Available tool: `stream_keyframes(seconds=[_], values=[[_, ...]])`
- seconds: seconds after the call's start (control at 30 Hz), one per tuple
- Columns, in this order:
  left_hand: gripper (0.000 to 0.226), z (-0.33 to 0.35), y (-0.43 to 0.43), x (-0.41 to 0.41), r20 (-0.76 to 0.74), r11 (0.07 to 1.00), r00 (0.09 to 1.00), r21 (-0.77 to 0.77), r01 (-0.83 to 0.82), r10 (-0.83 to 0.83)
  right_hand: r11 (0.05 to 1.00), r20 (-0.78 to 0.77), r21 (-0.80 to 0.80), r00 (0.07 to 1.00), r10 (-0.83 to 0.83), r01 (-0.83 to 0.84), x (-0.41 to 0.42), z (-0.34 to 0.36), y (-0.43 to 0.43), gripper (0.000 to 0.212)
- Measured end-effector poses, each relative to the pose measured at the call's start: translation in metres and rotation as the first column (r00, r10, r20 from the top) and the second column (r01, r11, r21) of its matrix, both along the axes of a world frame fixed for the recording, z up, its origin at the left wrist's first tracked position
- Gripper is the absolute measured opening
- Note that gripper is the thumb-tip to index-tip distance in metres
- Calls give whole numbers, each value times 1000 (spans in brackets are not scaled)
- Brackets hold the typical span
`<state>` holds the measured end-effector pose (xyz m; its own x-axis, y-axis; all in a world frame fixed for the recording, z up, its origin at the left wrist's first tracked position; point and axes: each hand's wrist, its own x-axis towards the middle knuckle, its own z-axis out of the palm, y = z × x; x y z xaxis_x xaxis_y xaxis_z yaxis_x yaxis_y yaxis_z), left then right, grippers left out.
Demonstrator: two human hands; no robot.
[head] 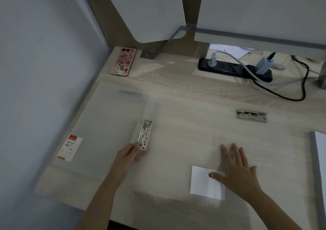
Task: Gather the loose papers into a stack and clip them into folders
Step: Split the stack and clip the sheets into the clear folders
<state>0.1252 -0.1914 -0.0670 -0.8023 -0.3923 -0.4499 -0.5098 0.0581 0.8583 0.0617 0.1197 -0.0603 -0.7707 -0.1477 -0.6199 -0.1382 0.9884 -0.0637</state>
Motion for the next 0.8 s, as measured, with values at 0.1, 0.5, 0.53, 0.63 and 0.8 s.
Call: stream_keyframes(seconds=[0.1, 0.5, 0.53, 0.63, 0.8], values=[[31, 9, 2, -8, 86, 1000, 996, 8, 21, -22, 1000, 1, -14, 1000, -18, 18, 0, 0, 2, 101], [50, 25, 7, -55, 19, 981, 986, 97, -165, 164, 1000, -26, 2, 1000, 2, -2, 15, 4, 8, 113], [47, 29, 8, -60, 7, 986, 991, 95, -135, 135, 1000, -23, 0, 1000, 4, -4, 16, 4, 9, 111], [38, 32, 11, -72, -35, 997, 998, 52, -50, 52, 999, -7, -33, 1000, -20, 19, 17, 7, 10, 109], [29, 25, 16, -86, -30, 1000, 1000, -7, 8, -8, 1000, -6, -10, 1000, 7, -7, 21, 0, 15, 124]])
